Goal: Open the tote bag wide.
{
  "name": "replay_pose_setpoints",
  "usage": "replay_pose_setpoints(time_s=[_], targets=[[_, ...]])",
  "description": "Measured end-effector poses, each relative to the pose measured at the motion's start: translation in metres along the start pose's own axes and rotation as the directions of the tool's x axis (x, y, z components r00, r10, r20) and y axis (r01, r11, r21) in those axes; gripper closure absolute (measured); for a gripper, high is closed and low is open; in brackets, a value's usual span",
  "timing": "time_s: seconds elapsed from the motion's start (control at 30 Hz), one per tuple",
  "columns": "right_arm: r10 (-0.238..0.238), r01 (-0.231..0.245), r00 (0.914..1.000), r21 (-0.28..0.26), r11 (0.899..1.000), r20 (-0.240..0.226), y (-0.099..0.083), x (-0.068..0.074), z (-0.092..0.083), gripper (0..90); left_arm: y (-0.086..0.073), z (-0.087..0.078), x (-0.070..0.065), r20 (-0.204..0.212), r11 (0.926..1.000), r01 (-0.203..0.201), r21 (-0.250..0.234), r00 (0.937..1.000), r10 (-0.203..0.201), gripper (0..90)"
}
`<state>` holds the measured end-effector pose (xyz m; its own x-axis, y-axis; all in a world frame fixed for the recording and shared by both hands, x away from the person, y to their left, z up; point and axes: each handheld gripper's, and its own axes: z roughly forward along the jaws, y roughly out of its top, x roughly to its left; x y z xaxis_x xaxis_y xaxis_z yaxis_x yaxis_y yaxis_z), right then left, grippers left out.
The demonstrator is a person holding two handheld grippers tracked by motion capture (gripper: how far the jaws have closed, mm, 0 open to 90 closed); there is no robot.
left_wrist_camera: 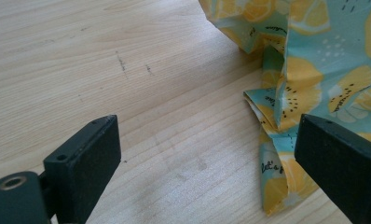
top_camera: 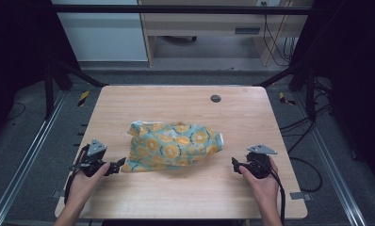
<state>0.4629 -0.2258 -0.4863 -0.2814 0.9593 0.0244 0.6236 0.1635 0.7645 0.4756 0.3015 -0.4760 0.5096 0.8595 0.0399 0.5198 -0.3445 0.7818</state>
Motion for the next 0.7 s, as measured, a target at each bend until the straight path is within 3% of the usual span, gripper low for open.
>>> replay_pose_setpoints(time_s=[0.17,0.5,0.7], targets=[[-0.020,0.020,0.9998,-0.009,1.000,-0.009,0.008,0.005,-0.006,19.0,-0.001,-0.001,-0.002,-0.002,1.0000,-0.001,0.002,1.0000,0.001,6.5],[-0.091,0.087,0.9924,-0.054,0.995,-0.082,0.056,0.024,-0.035,23.7,-0.001,-0.003,-0.006,0.003,0.9998,-0.007,0.018,1.0000,0.007,6.6],[-0.142,0.135,0.9833,-0.066,0.989,-0.115,0.087,0.035,-0.048,27.0,-0.001,-0.003,-0.007,0.002,0.9995,-0.011,0.029,0.9999,0.011,7.0]])
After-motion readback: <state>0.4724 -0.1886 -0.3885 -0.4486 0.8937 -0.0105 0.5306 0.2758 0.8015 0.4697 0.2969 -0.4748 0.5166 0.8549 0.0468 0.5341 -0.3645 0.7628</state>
